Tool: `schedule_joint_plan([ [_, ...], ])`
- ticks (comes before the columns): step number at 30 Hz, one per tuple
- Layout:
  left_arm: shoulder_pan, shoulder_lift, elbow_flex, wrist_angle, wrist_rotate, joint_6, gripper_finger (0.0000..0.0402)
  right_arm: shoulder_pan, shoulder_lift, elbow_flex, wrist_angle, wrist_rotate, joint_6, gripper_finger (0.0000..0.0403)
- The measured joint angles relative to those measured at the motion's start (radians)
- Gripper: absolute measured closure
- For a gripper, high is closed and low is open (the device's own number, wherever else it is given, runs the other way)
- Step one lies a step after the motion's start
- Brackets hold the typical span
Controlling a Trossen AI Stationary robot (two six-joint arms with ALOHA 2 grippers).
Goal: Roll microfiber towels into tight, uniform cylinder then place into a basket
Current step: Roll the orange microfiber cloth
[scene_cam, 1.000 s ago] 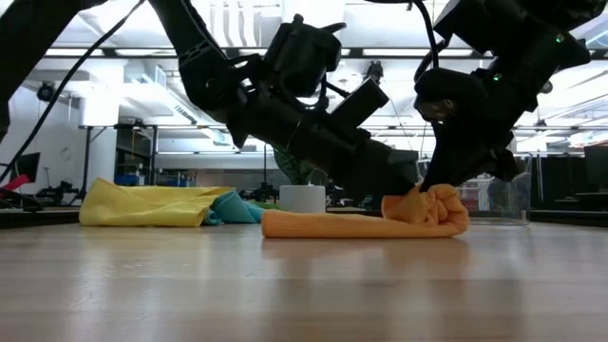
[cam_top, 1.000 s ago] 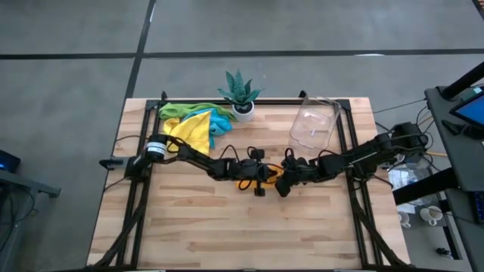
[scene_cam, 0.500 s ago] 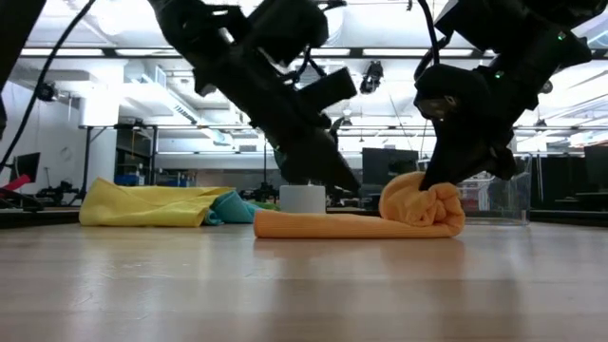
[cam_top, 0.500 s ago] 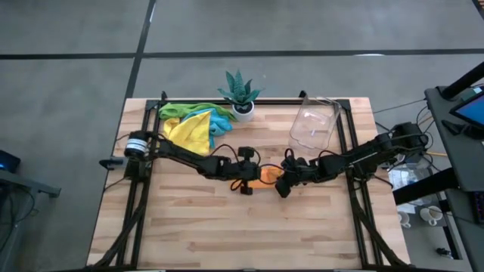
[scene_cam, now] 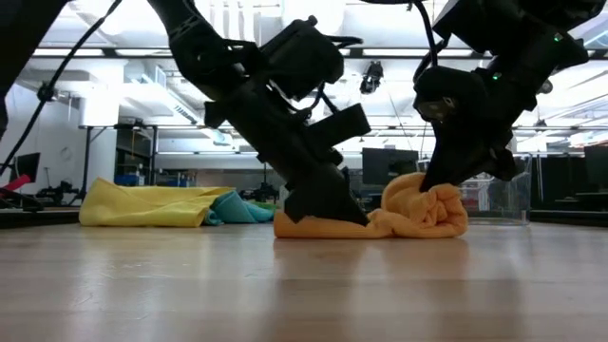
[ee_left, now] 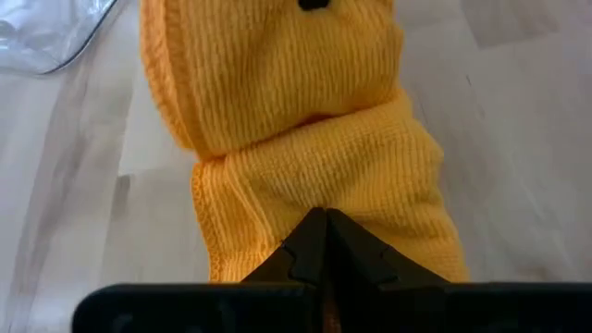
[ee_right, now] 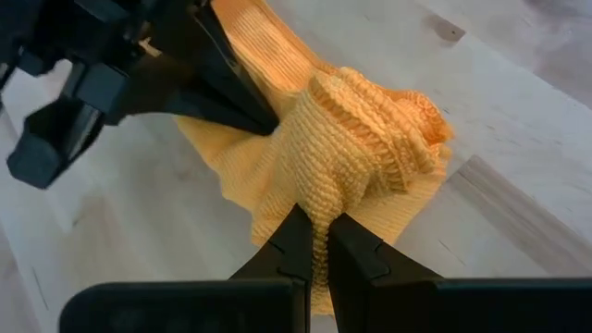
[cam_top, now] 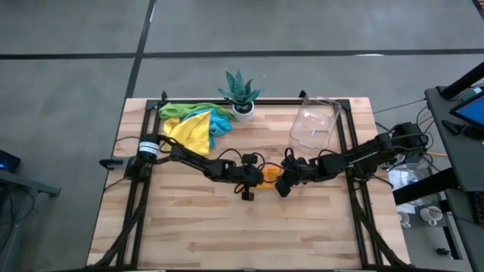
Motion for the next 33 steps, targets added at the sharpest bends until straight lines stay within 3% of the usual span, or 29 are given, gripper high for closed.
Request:
schedule_joint_plan([
  [12,0.000,0.014,0.021,-0.006,0.003,-0.001,0.0401,-0.005,0.027,0.089,-0.086,-0.006,-0.007,0.0390],
  [22,0.000,-0.002,0.019,-0.086,0.004,-0.007,0.0402,-0.020,0.248,0.295,-0.355,-0.004,-0.127,0.0390],
  [33,-0.001,-0.045,0.010,-0.134,0.001,-0.010,0.0402,-0.021,0.253,0.420,-0.611,0.055,-0.157,0.0390],
])
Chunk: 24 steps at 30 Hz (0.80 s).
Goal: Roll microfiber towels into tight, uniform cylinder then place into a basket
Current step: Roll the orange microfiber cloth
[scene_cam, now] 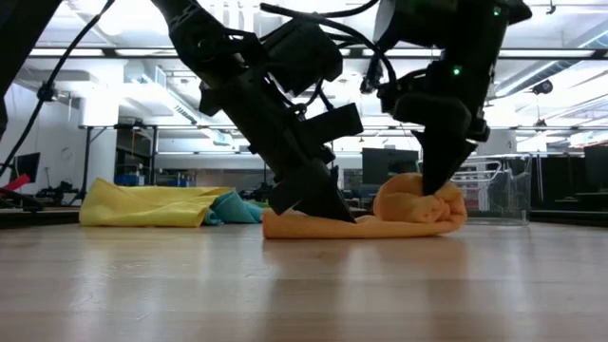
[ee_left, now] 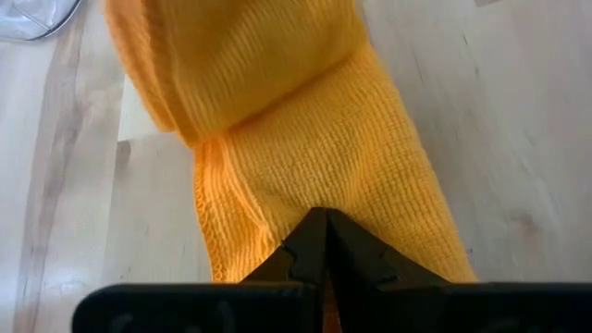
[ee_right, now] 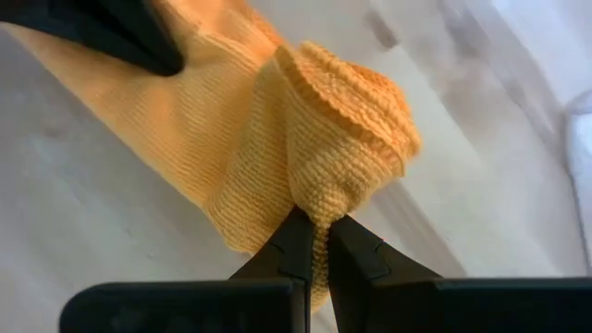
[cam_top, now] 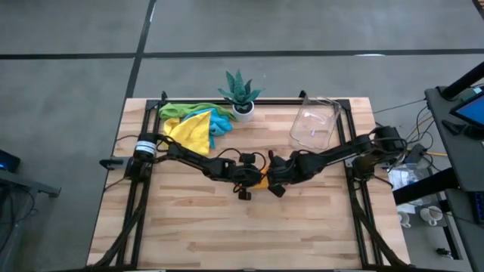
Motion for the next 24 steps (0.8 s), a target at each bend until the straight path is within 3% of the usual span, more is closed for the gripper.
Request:
schedule_joint_plan([
  [17,-0.005,0.040,0.001,0.179,0.087,-0.049,0.0402,-0.012,-0.016,0.030,-0.262,0.023,0.051,0.0390],
  [24,-0.013,0.072,0.003,0.256,0.093,-0.076,0.0402,-0.023,-0.014,0.028,-0.272,0.028,0.052,0.0390],
])
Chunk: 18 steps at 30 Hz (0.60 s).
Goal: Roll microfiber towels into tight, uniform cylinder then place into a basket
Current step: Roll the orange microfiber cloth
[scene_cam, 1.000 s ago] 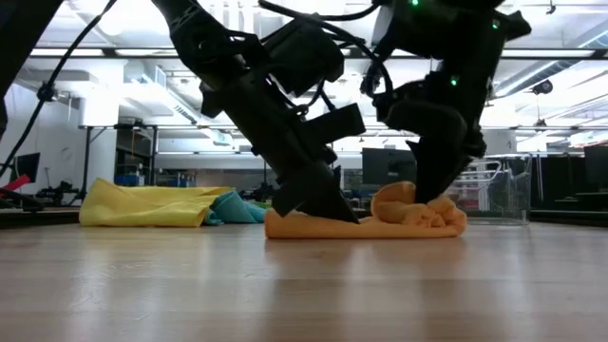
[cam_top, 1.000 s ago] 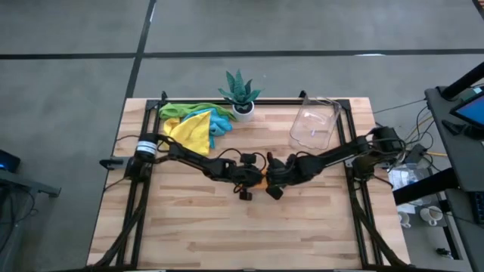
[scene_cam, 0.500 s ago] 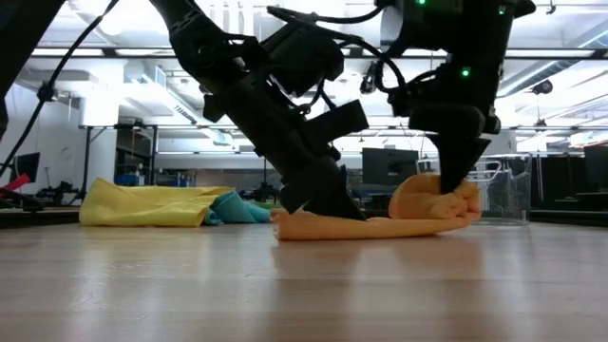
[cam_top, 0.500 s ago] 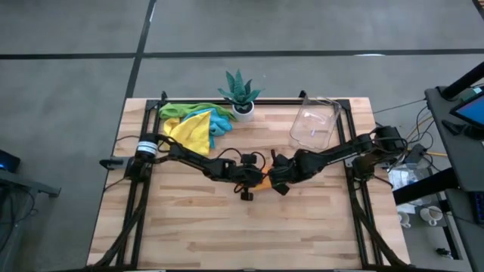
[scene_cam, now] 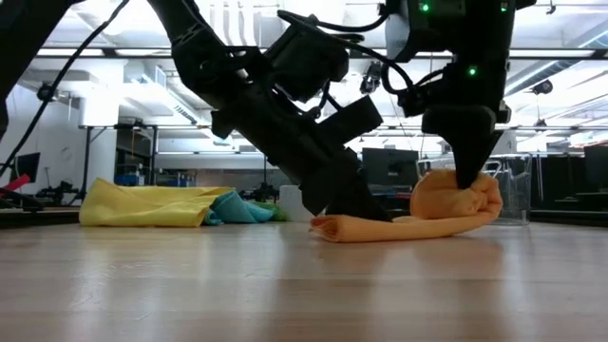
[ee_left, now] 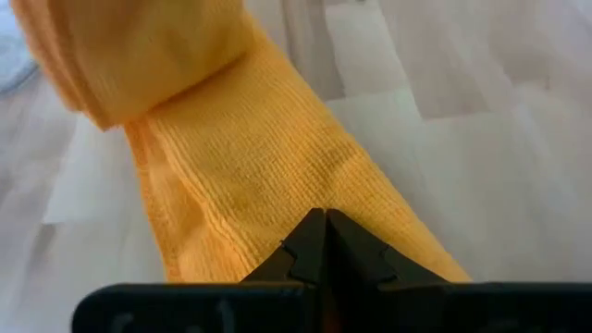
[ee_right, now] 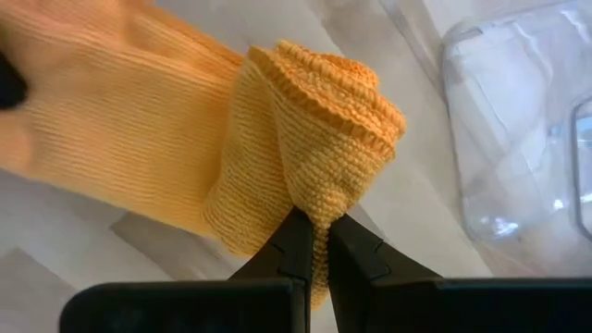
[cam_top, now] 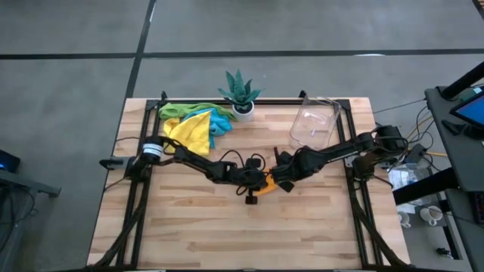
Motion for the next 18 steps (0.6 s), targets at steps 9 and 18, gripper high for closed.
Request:
schedule_joint_plan([
  [9,-0.008,0.002,0.000,0.045,0.019,-0.027,0.0402,-0.001,0.001,0.040,-0.084,0.049,0.008,0.0390],
  [18,-0.014,-0.027,0.000,0.044,0.018,0.027,0.0402,0.000,0.004,0.000,-0.036,0.047,0.008,0.0390],
])
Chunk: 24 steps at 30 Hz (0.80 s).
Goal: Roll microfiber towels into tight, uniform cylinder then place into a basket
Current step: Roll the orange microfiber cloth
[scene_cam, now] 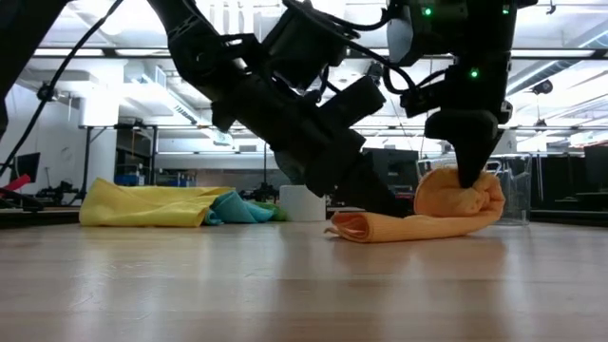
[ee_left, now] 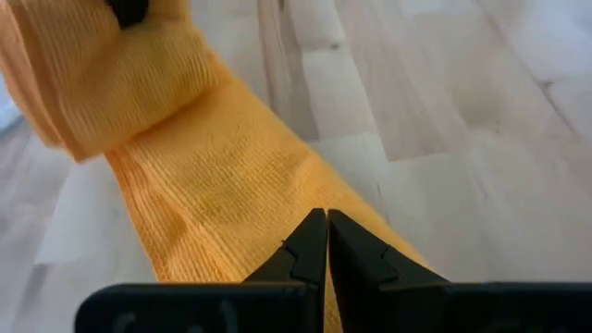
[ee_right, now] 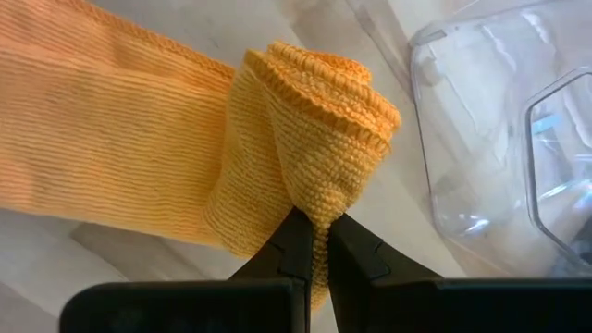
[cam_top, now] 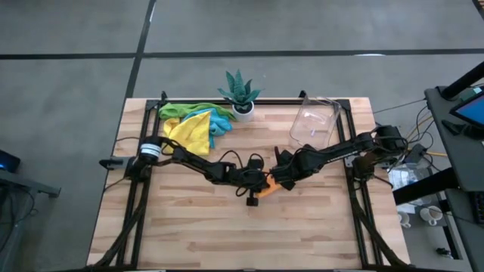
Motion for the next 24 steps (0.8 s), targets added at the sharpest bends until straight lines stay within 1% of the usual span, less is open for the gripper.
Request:
schedule_joint_plan([
  [2,0.000,-0.005,0.000,0.048,-0.004,0.033,0.0402,0.000,0.000,0.000,0.004,0.000,0.000,0.0390],
  [5,0.001,-0.007,-0.013,0.195,-0.034,0.105,0.0402,0.001,0.000,0.002,0.022,-0.001,-0.002,0.0390],
  [7,0.009,0.026,-0.013,0.309,-0.037,0.111,0.0402,0.000,0.000,0.002,0.026,-0.002,-0.006,0.0390],
  [10,0.025,0.091,0.000,0.414,-0.046,0.099,0.0402,0.000,0.000,-0.001,0.034,-0.002,-0.010,0.0390],
  [15,0.035,0.192,0.048,0.477,-0.117,0.068,0.0402,0.000,0.000,-0.002,0.039,-0.009,-0.017,0.0390],
  [20,0.051,0.255,0.143,0.466,-0.135,0.068,0.0402,0.000,0.000,-0.002,0.044,-0.013,-0.019,0.0390],
  [24,0.057,0.280,0.187,0.423,-0.138,0.051,0.0402,0.000,0.000,-0.002,0.048,-0.030,-0.027,0.0390],
])
